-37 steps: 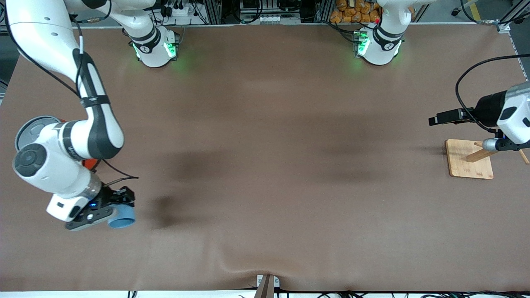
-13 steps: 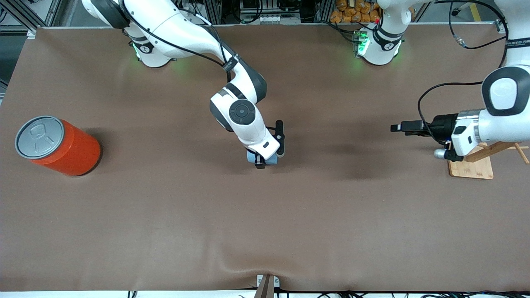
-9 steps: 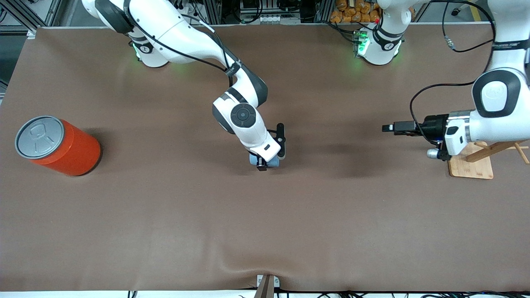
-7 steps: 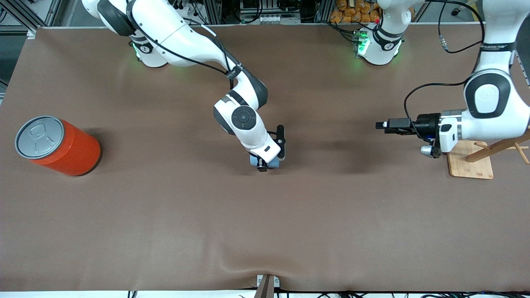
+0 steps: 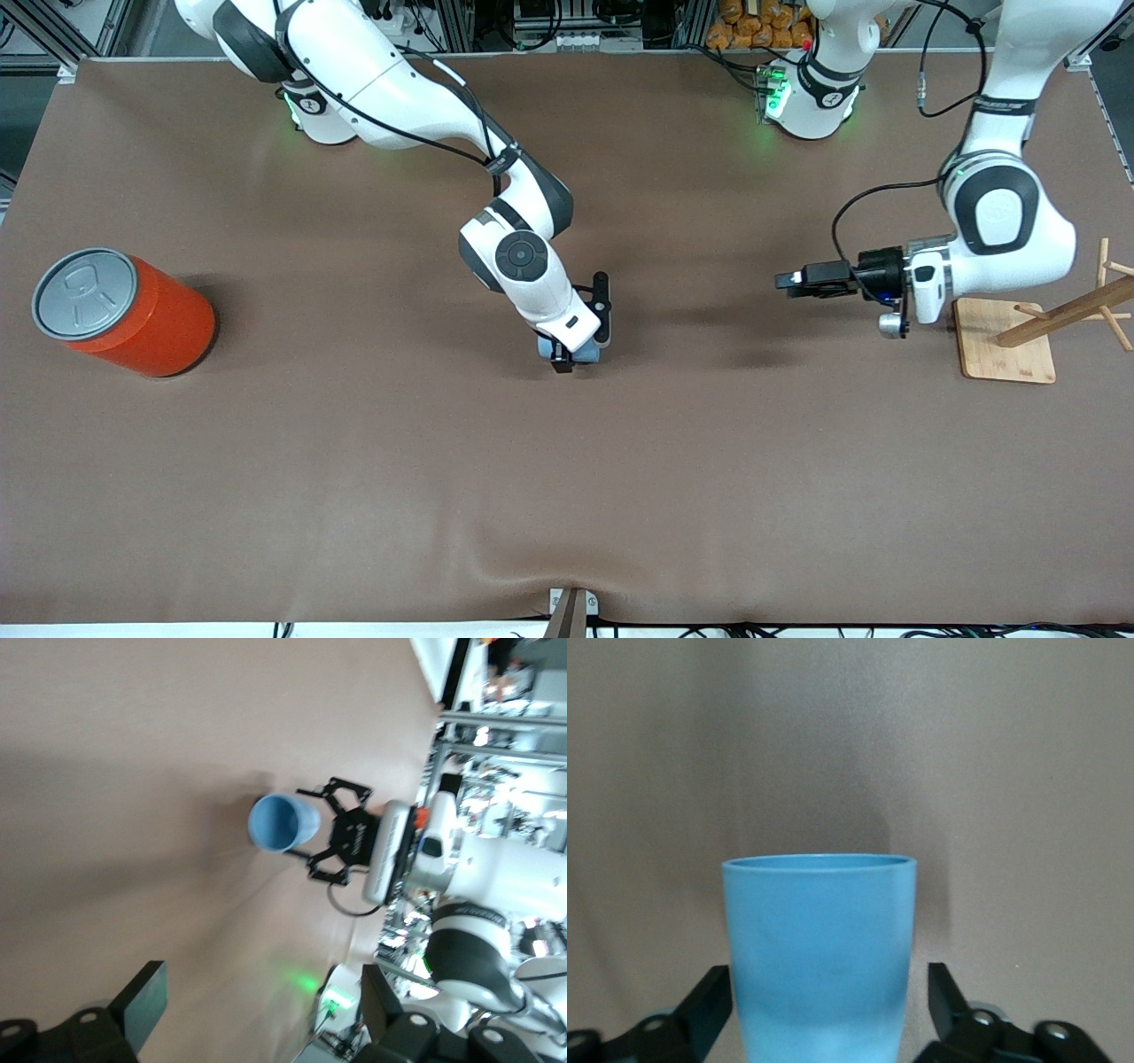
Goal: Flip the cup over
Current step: 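Grasp the cup with the left gripper while the right gripper releases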
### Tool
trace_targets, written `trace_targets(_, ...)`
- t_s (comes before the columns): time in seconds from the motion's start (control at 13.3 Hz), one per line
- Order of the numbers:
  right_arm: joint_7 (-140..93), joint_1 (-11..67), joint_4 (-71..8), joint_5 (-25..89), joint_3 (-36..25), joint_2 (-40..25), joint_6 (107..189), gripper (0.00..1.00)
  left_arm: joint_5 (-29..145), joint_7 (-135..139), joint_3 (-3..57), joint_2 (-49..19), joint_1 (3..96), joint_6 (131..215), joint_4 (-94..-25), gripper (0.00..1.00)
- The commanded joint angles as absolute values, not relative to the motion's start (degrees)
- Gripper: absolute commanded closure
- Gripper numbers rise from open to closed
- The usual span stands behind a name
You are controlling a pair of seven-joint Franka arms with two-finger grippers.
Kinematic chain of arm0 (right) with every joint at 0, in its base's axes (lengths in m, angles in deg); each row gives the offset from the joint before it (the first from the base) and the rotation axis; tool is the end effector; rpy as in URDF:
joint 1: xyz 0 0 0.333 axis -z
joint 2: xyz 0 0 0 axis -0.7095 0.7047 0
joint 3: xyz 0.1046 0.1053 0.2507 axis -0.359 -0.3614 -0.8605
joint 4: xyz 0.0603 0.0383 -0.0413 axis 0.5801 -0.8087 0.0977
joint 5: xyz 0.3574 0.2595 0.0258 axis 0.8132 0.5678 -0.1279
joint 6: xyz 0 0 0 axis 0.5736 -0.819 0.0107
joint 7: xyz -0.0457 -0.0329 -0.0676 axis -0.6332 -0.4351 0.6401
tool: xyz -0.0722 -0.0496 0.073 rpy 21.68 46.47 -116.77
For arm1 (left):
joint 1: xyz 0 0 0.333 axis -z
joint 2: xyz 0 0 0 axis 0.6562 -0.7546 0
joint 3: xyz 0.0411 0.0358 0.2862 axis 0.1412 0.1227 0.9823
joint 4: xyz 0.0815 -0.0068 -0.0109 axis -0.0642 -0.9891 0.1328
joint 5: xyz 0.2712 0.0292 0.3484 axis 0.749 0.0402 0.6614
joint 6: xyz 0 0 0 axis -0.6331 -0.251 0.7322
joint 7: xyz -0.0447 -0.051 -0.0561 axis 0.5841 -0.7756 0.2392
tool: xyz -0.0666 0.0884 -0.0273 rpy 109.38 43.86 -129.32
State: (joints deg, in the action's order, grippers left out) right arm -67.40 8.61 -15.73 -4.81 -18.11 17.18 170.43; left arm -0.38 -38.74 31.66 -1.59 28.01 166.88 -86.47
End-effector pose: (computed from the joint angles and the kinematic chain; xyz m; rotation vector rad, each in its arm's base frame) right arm 0.5569 0.5125 0.1478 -2.1618 -2.1507 -0.2069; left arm 0.5481 -0.0771 0.2187 2.0481 0.1566 -0.1423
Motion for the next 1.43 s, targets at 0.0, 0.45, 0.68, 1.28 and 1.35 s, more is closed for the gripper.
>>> trace_targets(0.0, -68.2, 9.24, -14.43, -4.33, -18.52, 17.28, 170.97, 0.0, -5.56, -41.92, 29.68, -3.28, 28.87, 170.75, -86.41, 0.11)
trace_targets(0.45, -67.58, 9.24, -14.6, -3.8, -19.75, 11.75, 161.49, 0.0, -17.4, -48.57, 29.5, -9.68, 34.84, 175.42, -84.39, 0.22)
trace_targets(0.68, -66.44, 9.59, -15.13, -2.06, -19.67, 7.88, 156.04, 0.0, -24.11, -55.44, 29.5, -14.34, 37.4, 177.17, -82.47, 0.2)
trace_targets(1.28, -49.26, 17.59, -16.27, -1.69, -19.05, -0.39, 145.66, 0.0, -31.75, -55.63, 29.59, -21.03, 46.62, 186.05, -75.79, 0.22)
trace_targets(1.35, -43.82, 18.46, -16.97, -2.04, -18.79, -1.0, 145.65, 0.0, -32.38, -55.63, 29.59, -22.08, 47.59, 186.14, -74.82, 0.22)
